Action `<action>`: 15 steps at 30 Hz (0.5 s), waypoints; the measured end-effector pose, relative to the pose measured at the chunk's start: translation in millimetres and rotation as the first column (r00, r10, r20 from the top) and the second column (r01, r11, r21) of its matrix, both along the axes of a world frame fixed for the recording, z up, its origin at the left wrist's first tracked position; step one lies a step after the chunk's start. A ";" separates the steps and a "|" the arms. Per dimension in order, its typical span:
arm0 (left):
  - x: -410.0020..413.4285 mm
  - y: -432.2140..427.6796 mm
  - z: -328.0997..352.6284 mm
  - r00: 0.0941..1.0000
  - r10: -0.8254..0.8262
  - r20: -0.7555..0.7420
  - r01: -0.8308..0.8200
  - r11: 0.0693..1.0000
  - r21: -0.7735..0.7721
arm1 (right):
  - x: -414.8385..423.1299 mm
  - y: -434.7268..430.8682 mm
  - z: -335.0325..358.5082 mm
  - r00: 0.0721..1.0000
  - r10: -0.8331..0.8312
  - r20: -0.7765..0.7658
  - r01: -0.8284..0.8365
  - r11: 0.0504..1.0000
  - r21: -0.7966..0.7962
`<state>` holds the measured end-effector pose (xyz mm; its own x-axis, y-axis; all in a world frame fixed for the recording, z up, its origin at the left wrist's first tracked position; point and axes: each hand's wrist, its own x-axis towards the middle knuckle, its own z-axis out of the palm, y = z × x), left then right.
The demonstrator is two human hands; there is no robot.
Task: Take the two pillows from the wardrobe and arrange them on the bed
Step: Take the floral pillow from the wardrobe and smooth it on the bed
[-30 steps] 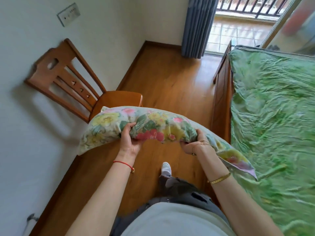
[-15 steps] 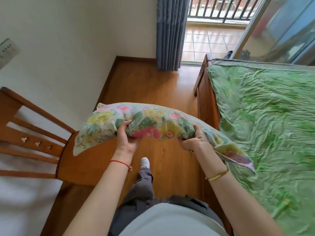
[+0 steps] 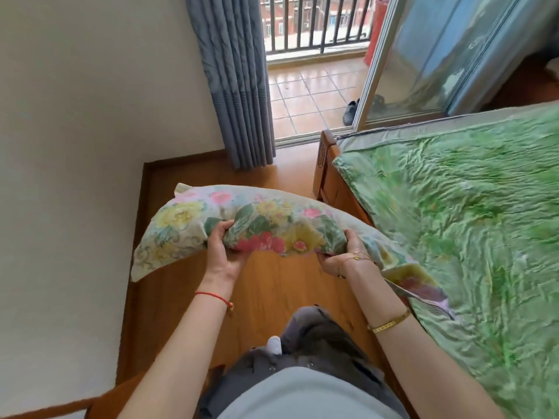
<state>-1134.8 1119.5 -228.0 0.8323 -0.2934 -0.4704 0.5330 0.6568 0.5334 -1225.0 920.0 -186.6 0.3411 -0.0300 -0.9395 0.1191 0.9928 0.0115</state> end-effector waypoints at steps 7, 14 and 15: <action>144.1 -75.7 -1.9 0.993 -0.118 -0.004 0.118 0.993 -0.002 | 124.6 -64.2 -6.5 0.995 -0.095 0.029 0.096 0.995 -0.014; 282.3 -171.6 -1.1 0.991 -0.135 -0.020 0.134 0.990 -0.049 | 255.5 -155.8 -7.1 0.992 -0.129 -0.003 0.129 0.991 0.017; 304.3 -188.8 0.7 0.990 -0.138 -0.028 0.136 0.989 -0.059 | 277.4 -172.3 -3.8 0.993 -0.116 0.007 0.116 0.993 0.005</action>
<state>-830.5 930.8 -227.2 0.7674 -0.4306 -0.4751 0.6360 0.6052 0.4788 -947.6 747.7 -190.3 0.3426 -0.0656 -0.9372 0.2334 0.9722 0.0173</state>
